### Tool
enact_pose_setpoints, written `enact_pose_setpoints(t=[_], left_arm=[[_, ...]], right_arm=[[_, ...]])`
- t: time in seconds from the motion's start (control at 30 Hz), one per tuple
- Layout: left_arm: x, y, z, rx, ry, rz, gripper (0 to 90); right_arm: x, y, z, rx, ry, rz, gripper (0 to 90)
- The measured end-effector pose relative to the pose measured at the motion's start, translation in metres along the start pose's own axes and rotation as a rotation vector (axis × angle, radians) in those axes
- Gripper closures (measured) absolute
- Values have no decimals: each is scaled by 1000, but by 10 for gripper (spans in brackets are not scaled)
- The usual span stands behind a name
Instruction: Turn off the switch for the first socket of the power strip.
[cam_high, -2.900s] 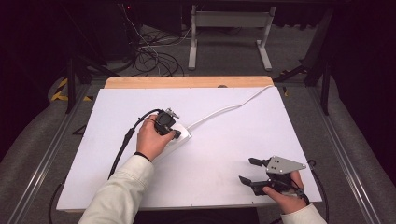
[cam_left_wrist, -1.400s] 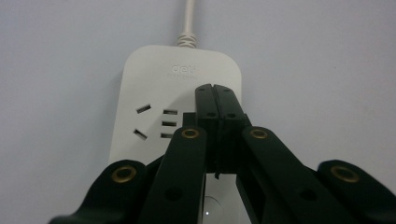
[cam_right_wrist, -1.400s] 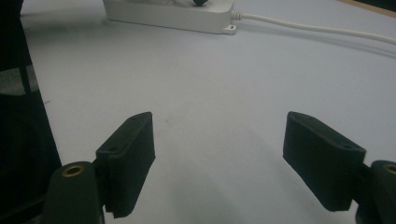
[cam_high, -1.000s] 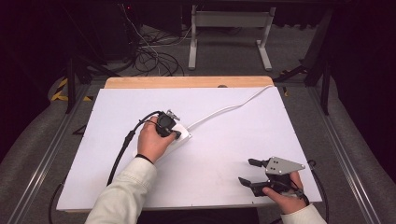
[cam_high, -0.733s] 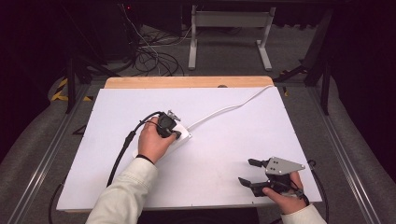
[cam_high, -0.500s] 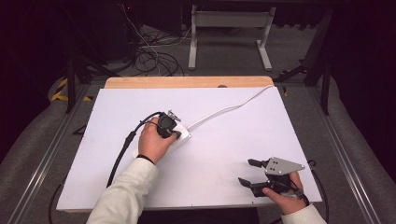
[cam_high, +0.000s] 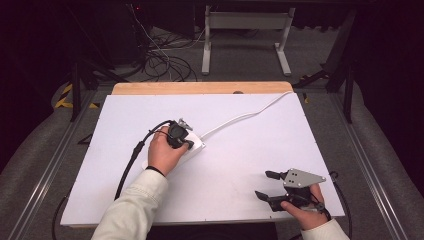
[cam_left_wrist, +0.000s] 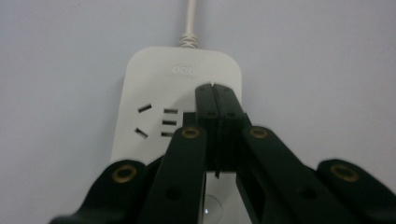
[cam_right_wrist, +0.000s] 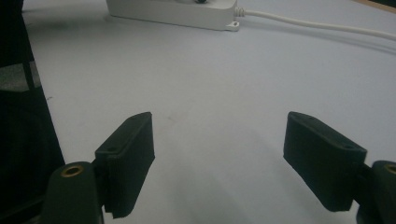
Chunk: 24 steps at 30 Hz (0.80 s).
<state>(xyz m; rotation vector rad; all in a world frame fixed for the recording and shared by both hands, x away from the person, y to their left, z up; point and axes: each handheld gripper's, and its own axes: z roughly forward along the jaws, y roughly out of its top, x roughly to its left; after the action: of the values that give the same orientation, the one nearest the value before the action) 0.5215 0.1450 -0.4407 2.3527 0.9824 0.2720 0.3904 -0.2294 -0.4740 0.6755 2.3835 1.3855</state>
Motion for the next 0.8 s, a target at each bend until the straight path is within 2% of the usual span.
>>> enact_pose_setpoints(t=[0.1,0.2,0.3,0.6,0.73,0.8], left_arm=[[0,0,-9,-48,3,-4,900],[0,2,-20,-94,-27,-21,900],[-3,4,-28,-100,-30,-8,900],[-9,3,-42,-121,-25,-10,900],[-12,3,-51,-162,-51,-18,900],[-12,2,-53,-163,-56,-12,899]], right_arm=[[-1,0,0,1,-4,3,255],[-1,0,0,-3,-9,7,255],[-1,0,0,-2,-8,5,255],[-1,0,-1,-4,-8,9,254],[-1,0,-1,-5,-9,9,254],[-1,0,-1,-5,-9,9,253]])
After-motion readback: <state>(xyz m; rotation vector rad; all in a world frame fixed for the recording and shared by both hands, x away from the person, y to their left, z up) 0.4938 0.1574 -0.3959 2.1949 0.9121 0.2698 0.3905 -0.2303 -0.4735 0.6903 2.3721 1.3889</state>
